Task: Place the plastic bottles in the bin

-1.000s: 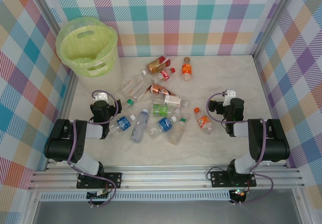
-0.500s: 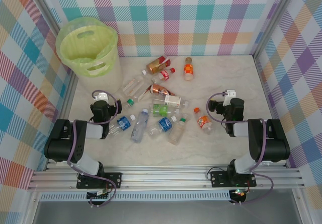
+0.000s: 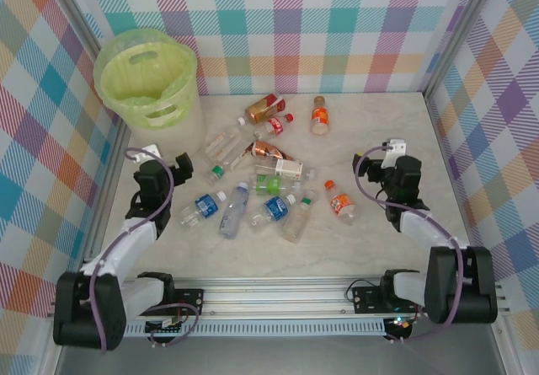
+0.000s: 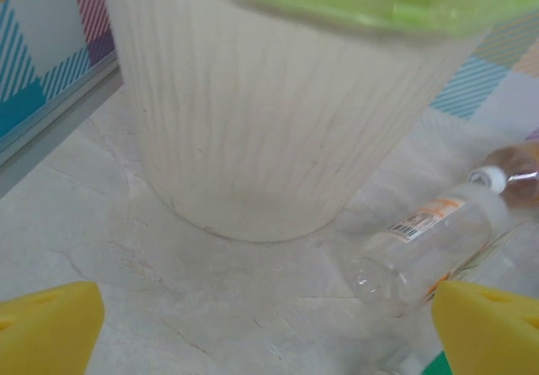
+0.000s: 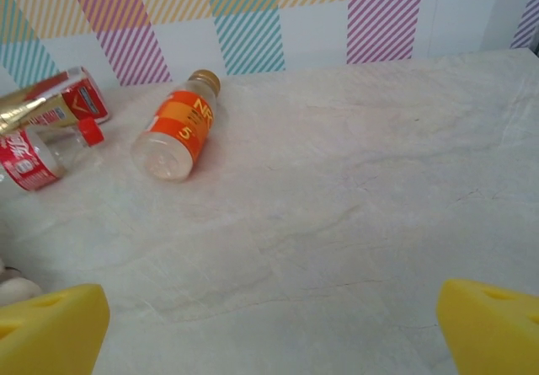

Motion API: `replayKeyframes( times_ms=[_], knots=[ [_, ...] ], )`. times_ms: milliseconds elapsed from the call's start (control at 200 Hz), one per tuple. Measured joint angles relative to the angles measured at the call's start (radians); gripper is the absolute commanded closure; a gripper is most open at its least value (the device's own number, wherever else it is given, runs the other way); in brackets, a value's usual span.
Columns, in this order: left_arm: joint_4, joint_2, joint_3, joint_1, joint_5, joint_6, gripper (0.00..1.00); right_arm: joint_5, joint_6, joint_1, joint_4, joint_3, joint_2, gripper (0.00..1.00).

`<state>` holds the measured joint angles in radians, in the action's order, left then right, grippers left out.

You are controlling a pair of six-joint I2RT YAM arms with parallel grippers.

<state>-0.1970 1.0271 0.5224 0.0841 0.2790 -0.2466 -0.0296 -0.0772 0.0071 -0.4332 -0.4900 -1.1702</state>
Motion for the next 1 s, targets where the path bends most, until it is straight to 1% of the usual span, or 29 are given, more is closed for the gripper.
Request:
replayKeyframes(
  times_ms=[125, 230, 385, 490, 625, 665, 750, 810, 840, 915, 1000],
  knots=[
    [0.210, -0.076, 0.085, 0.000, -0.002, -0.162, 0.00, -0.056, -0.080, 0.000, 0.189, -0.091, 0.050, 0.01],
    [0.338, -0.102, 0.117, 0.000, -0.062, -0.274, 0.00, -0.089, -0.165, 0.000, 0.367, -0.138, 0.067, 0.00],
    [0.459, -0.103, 0.118, 0.000, -0.184, -0.384, 0.00, -0.206, -0.249, 0.004, 0.610, -0.151, 0.082, 0.00],
    [0.496, -0.103, 0.118, 0.001, -0.241, -0.422, 0.00, -0.260, -0.292, 0.018, 0.716, -0.138, 0.122, 0.00],
    [0.536, -0.102, 0.118, 0.001, -0.289, -0.447, 0.00, -0.273, -0.323, 0.055, 0.802, -0.115, 0.169, 0.02],
    [0.540, -0.101, 0.118, 0.001, -0.302, -0.457, 0.00, -0.258, -0.330, 0.072, 0.821, -0.110, 0.168, 0.04],
    [0.538, -0.096, 0.118, 0.001, -0.342, -0.473, 0.00, -0.219, -0.337, 0.105, 0.858, -0.103, 0.154, 0.04],
    [0.538, -0.085, 0.118, 0.001, -0.366, -0.476, 0.00, -0.195, -0.338, 0.121, 0.875, -0.103, 0.129, 0.04],
    [0.540, -0.076, 0.118, 0.001, -0.377, -0.475, 0.00, -0.187, -0.338, 0.126, 0.879, -0.103, 0.114, 0.06],
    [0.562, -0.051, 0.128, 0.001, -0.394, -0.475, 0.00, -0.179, -0.339, 0.132, 0.883, -0.103, 0.067, 0.09],
    [0.566, -0.033, 0.135, 0.001, -0.406, -0.476, 0.00, -0.174, -0.338, 0.144, 0.879, -0.103, -0.001, 0.09]
  ],
)
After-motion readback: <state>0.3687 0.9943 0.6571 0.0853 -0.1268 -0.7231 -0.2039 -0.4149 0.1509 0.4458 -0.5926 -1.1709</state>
